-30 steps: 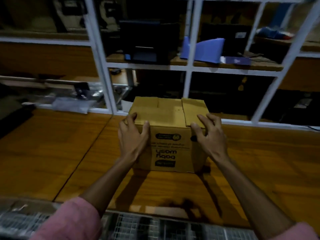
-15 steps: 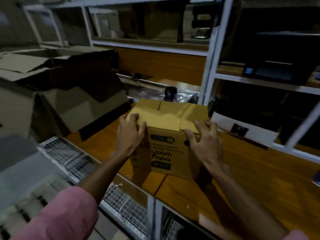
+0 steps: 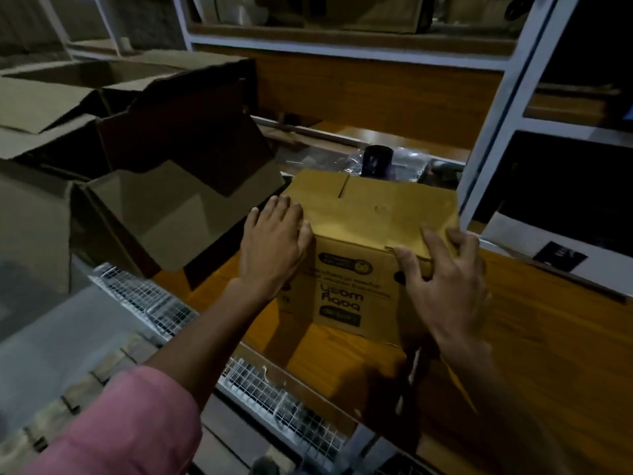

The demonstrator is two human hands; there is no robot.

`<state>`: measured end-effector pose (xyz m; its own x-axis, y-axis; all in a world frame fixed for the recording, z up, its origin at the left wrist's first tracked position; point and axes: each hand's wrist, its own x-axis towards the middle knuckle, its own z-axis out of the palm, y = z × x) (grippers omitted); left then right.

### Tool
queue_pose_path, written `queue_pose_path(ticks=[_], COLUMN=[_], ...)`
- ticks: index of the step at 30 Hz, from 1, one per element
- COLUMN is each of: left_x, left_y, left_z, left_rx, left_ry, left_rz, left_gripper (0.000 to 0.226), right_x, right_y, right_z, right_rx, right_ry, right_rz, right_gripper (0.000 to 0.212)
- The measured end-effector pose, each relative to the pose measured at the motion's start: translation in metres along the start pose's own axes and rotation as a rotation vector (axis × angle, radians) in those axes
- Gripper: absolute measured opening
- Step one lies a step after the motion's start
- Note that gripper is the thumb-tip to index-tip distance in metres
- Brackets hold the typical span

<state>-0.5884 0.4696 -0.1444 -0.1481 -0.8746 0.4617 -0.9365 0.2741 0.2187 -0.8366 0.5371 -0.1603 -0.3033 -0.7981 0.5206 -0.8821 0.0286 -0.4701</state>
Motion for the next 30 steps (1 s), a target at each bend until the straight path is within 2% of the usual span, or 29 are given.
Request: queue_pose_path(ticks=[2,5,7,9,12,15,18,21,23,25,27,30], left_x=[0.012,0.031,0.048,0.067,0.1,0.123,0.134,0.141,0.142,0.141,0.139,0.138], left_y=[-0.013,-0.031,-0.038,-0.042,-0.046,-0.05,-0.054,-0.057,-0.058,-0.059,-0.059,-0.056], left_z=[0.004,0.006,0.006,0.004,0.006,0.012,0.012,0.01,0.011,0.012,0.011,0.007], left_rx=[-0.065,-0.189,-0.148,-0.029,0.085,0.081,0.073,0.046,0.025,0.026,0.019,0.001], left_ry=[0.026,0.117,0.131,0.11,-0.004,-0.15,-0.208,-0.259,-0.272,-0.301,-0.312,-0.307], left_rz=[0.078,0.177,0.212,0.244,0.281,0.324,0.453,0.506,0.492,0.49,0.482,0.463], left_gripper=[0.051,0.024,0.018,0.019,0.028,0.033,0.033,0.039,0.045,0.051,0.053,0.056], right_x=[0.005,0.01,0.013,0.014,0.015,0.016,0.019,0.013,0.014,0.021,0.031,0.057], right_y=[-0.004,-0.012,-0.02,-0.031,-0.056,-0.075,-0.095,-0.135,-0.162,-0.172,-0.165,-0.144], right_z=[0.01,0.025,0.033,0.04,0.051,0.06,0.05,0.046,0.055,0.069,0.078,0.064], right_rx=[-0.005,-0.007,0.016,0.045,0.033,0.023,0.018,-0.029,0.105,0.188,0.122,0.049], right_ry=[0.032,0.094,0.128,0.165,0.194,0.139,0.068,0.109,-0.01,-0.165,-0.153,-0.175], right_rz=[0.021,0.031,0.065,0.114,0.169,0.256,0.322,0.073,-0.094,-0.122,-0.076,0.221], right_gripper=[0.066,0.066,0.064,0.061,0.059,0.061,0.057,0.038,0.035,0.039,0.043,0.056])
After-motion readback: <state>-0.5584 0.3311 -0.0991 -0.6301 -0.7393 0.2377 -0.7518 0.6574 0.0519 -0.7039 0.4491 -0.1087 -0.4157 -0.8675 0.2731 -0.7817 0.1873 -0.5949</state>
